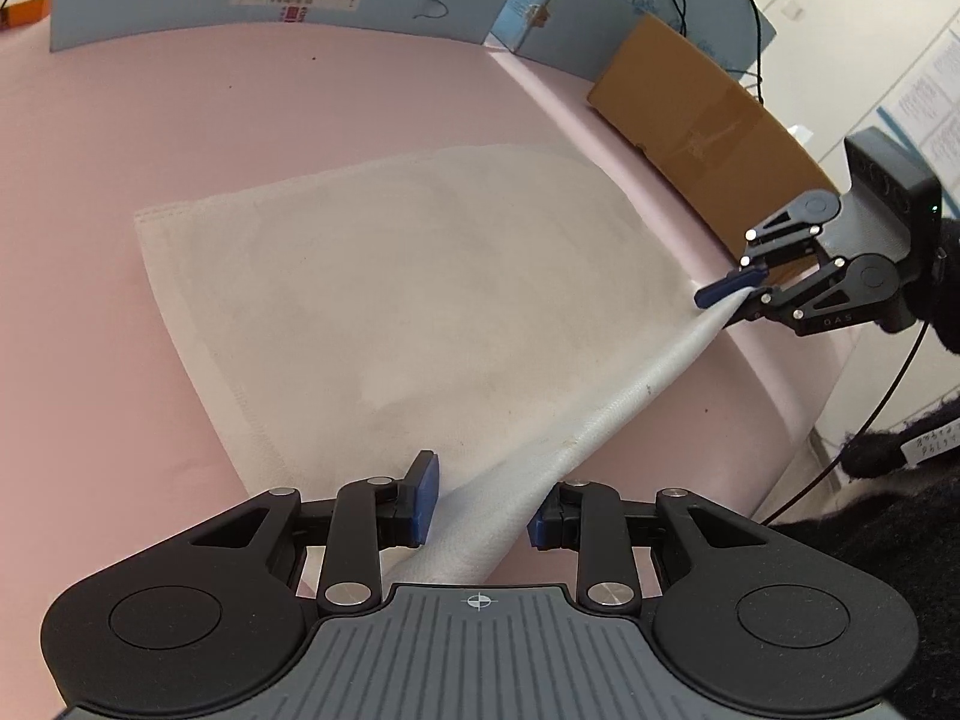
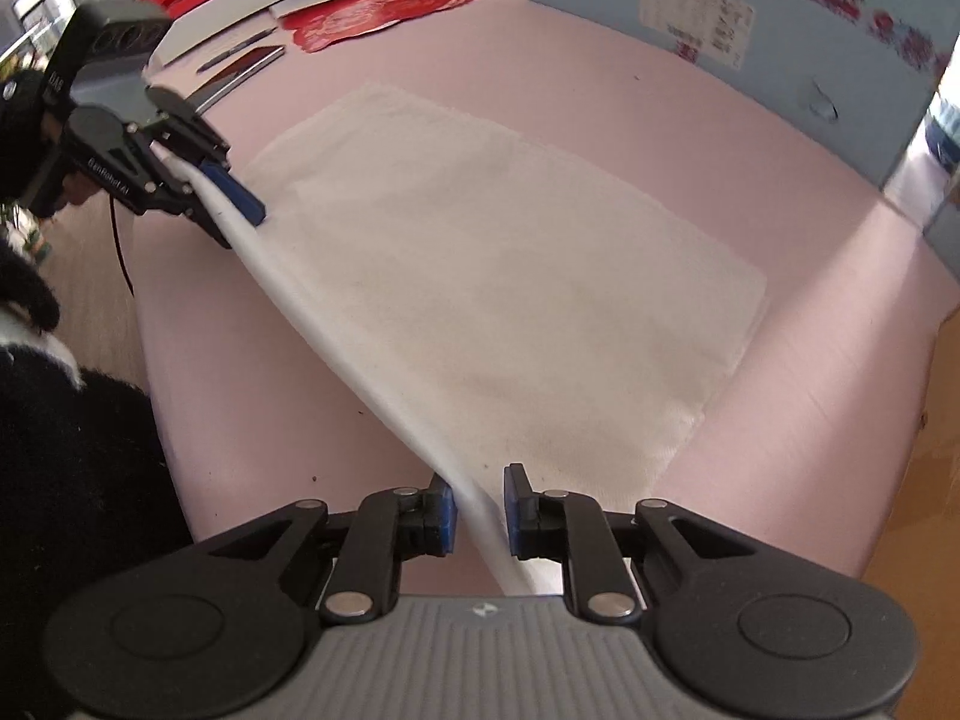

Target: Fold shopping bag

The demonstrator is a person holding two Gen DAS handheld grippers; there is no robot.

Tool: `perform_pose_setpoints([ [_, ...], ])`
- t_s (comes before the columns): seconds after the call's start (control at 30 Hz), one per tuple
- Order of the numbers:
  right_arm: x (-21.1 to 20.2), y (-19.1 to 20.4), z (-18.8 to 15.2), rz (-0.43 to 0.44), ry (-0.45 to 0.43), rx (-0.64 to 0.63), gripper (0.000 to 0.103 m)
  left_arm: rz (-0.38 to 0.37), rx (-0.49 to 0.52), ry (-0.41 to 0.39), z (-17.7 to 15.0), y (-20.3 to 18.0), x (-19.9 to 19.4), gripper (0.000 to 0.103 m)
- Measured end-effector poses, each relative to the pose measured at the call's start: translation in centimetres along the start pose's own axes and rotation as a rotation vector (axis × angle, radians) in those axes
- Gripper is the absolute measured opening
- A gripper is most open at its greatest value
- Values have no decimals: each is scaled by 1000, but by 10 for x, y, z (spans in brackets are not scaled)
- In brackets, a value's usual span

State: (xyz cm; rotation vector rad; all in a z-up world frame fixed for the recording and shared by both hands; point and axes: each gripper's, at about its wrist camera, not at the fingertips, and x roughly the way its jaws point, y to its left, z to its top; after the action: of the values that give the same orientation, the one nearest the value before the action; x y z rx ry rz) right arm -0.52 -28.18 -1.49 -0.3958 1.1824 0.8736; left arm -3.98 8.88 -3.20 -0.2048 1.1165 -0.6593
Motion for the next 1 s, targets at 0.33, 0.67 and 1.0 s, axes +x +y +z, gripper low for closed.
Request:
perform_pose_setpoints([
  [0.33,-2,-41,-5,45,12,279,20,-1,-296,-86,-24,20,-24,28],
  [0.67,-5,-16,13,-337,-48,253,46,283,-216,-7,-3,-18,-8,28],
  [1.0,22,67,26,-292,-285,19,47,322,-205,17,6,-23,1,29],
])
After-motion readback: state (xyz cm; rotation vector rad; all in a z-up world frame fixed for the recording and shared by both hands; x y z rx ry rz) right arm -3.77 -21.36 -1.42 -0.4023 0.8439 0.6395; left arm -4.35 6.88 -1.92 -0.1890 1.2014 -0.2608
